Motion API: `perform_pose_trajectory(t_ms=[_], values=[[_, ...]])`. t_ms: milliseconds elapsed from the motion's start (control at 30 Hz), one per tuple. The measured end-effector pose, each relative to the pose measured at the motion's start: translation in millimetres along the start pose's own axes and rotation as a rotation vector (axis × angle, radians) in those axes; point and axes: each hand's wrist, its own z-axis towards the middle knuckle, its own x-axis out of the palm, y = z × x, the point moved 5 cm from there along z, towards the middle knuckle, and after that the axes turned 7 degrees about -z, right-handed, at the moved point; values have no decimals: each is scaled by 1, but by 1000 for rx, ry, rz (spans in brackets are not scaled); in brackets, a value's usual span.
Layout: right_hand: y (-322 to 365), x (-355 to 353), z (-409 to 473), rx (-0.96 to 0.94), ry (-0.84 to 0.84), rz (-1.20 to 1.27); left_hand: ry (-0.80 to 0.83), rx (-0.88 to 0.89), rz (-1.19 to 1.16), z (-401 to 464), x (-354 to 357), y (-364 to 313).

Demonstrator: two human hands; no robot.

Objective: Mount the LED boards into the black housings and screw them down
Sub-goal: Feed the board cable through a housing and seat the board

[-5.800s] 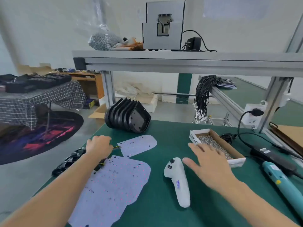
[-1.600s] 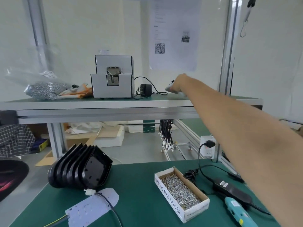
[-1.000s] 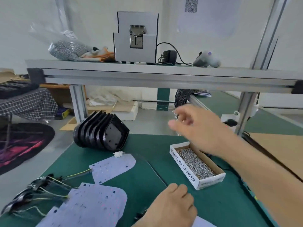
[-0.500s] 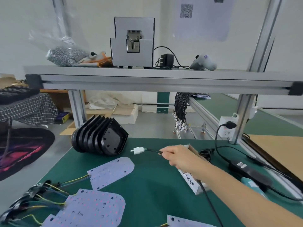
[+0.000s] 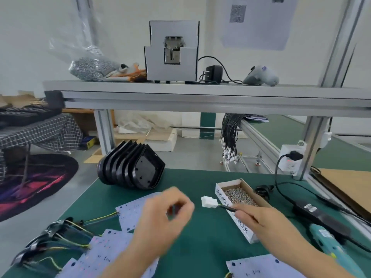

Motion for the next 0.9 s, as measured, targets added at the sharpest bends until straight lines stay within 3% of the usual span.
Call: perform_pose_trajectory(t_ms=[67,100,133,200,300,400,500,600,733,800,900], values=[[5,10,-3,3,8,-36,-199,-205,305,39,-50,28],[8,16,-3,0,19,-46,-190,-334,578,57,-69,49],[11,22,-3,-5,27,-57,-87,-441,867,69,-76,67],[15,29,-2,-2,21,-37,202,-460,1222,77,-71,99],[16,32,0,-4,-12,19,629,-302,1439,73,-64,130],[15,34,3,3,-14,-6,751,-166,1551,66,-60,144],[15,37,8,22,-9,46,712,-15,1562,67,-54,141],[9,38,14,118,-11,307,617,118,1437,58,-41,102],[0,41,26,350,31,739,322,400,1029,15,-33,19],[7,47,32,425,106,912,341,441,897,-20,-17,-8],[17,57,37,428,96,906,370,518,801,-55,3,-39]])
